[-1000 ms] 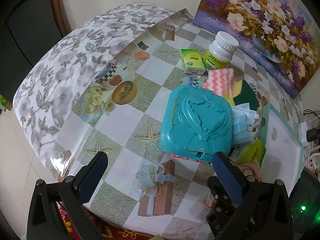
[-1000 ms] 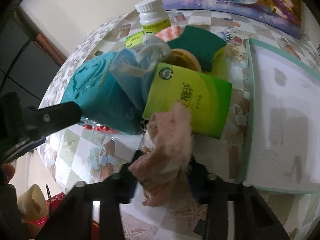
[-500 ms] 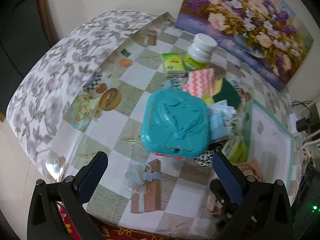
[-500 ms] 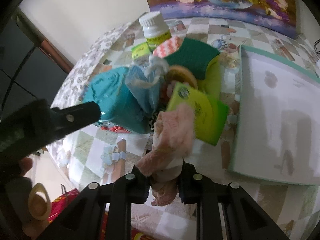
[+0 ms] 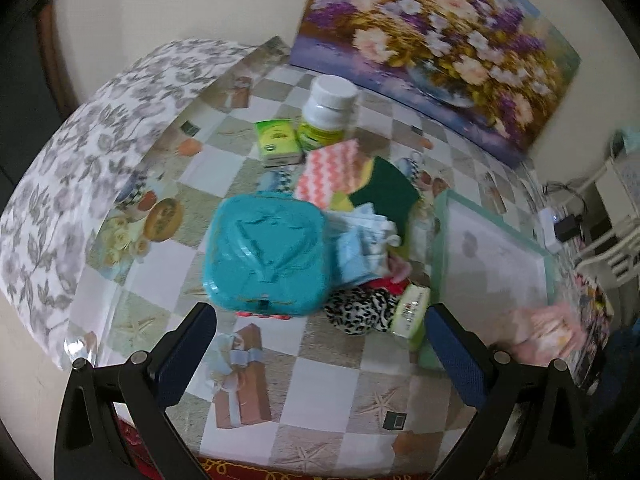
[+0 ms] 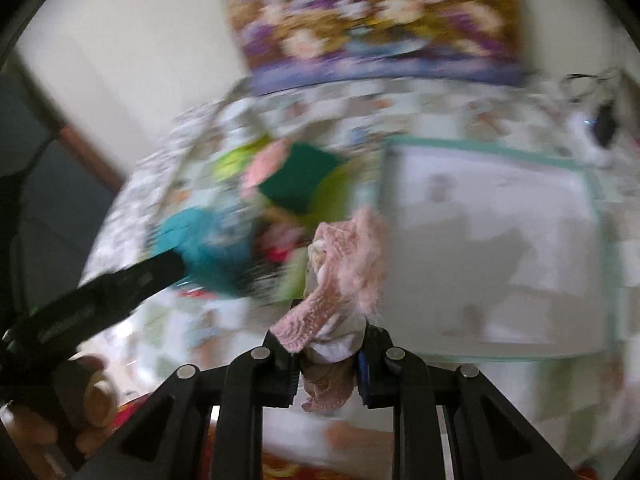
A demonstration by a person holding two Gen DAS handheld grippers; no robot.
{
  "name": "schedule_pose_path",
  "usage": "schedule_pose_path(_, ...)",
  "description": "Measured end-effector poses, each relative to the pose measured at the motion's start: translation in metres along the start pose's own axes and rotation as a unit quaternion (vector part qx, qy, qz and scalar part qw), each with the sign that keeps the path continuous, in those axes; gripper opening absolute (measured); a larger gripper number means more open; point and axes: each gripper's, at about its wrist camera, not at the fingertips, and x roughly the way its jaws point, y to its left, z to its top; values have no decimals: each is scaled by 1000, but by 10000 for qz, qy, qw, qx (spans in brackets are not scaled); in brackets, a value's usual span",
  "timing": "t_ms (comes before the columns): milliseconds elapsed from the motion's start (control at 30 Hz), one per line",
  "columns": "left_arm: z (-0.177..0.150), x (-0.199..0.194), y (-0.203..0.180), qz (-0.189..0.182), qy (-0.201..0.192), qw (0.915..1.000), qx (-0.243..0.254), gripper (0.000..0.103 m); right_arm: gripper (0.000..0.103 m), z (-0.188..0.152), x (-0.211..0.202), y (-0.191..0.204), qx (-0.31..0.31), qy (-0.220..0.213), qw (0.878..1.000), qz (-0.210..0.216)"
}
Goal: Organize soft objects
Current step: 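Carry pink cloth to tray with right tool while left tool carries green tissue pack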
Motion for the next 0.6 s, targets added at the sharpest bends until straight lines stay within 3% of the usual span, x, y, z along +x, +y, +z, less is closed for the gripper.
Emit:
schedule_pose_path(133, -3, 8, -26, 10, 95, 9992, 390, 102, 23, 8, -6, -42, 603, -66, 9976, -322)
schedule_pose_path(267, -6, 24, -60, -27, 252, 9959, 871, 92, 23, 13, -11, -69, 932, -165, 9935, -635)
schedule_pose_path(400, -8, 43, -77, -36, 464, 9932, 1069, 81, 23, 15, -14, -85, 1196, -192, 9910, -567)
schedule_pose_path(600, -8, 65, -80, -2, 686, 9923, 1030, 79, 23, 14, -15, -90, 1262, -198, 9904, -535)
